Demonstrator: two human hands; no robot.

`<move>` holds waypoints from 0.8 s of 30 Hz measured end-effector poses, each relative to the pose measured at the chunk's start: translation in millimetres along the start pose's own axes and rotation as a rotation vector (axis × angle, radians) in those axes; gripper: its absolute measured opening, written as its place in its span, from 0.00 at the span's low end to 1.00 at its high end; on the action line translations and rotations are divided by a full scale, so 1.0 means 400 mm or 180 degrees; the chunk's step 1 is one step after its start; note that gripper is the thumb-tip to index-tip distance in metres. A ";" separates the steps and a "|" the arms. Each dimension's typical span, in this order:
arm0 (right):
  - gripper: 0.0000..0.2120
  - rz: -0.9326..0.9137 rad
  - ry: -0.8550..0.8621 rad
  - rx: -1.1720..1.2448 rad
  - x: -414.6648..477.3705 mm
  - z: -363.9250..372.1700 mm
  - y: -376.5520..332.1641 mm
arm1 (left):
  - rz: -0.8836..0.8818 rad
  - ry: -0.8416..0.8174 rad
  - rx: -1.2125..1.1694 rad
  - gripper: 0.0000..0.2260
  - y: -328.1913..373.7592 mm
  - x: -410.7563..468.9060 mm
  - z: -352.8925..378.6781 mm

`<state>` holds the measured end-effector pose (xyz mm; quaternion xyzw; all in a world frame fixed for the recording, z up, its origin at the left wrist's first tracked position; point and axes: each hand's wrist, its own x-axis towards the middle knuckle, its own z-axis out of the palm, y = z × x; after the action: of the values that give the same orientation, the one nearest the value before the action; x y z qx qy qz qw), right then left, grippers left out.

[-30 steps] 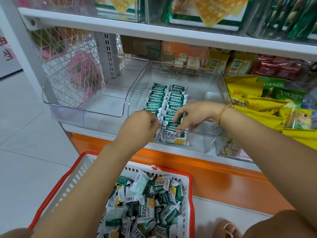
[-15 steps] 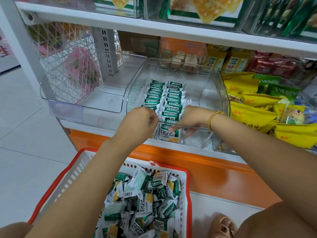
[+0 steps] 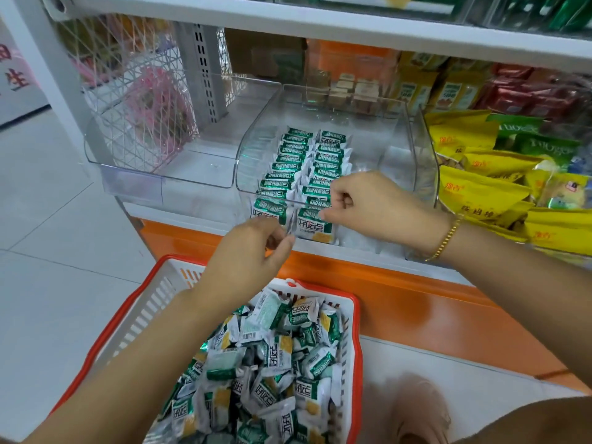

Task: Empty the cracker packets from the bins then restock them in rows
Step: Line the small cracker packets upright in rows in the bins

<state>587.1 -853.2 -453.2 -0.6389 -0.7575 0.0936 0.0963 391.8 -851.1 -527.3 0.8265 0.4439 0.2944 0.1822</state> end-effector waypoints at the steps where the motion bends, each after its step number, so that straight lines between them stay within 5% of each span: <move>1: 0.15 -0.0125 -0.0203 0.0055 -0.018 0.017 -0.011 | -0.0054 -0.0261 0.0109 0.10 -0.010 -0.023 0.016; 6: 0.12 -0.0091 -0.1032 0.0450 -0.094 0.203 -0.019 | -0.0559 -0.1684 0.0597 0.12 -0.083 -0.159 0.132; 10: 0.13 0.0152 -0.1878 0.0048 -0.152 0.406 0.001 | -0.1000 -0.2466 0.0403 0.08 -0.161 -0.260 0.201; 13: 0.19 0.0063 -0.2246 -0.0292 -0.194 0.508 0.012 | -0.1428 -0.2653 0.0093 0.09 -0.205 -0.324 0.246; 18: 0.15 0.0113 -0.2146 -0.0729 -0.246 0.578 0.007 | -0.1701 -0.3091 0.0053 0.14 -0.231 -0.416 0.322; 24: 0.16 0.0311 -0.1997 -0.0602 -0.273 0.616 -0.010 | -0.1848 -0.2913 0.0103 0.18 -0.221 -0.436 0.366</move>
<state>535.8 -966.3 -692.3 -0.6206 -0.7241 0.2196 -0.2059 355.8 -955.8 -745.2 0.7164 0.5337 -0.1649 0.4180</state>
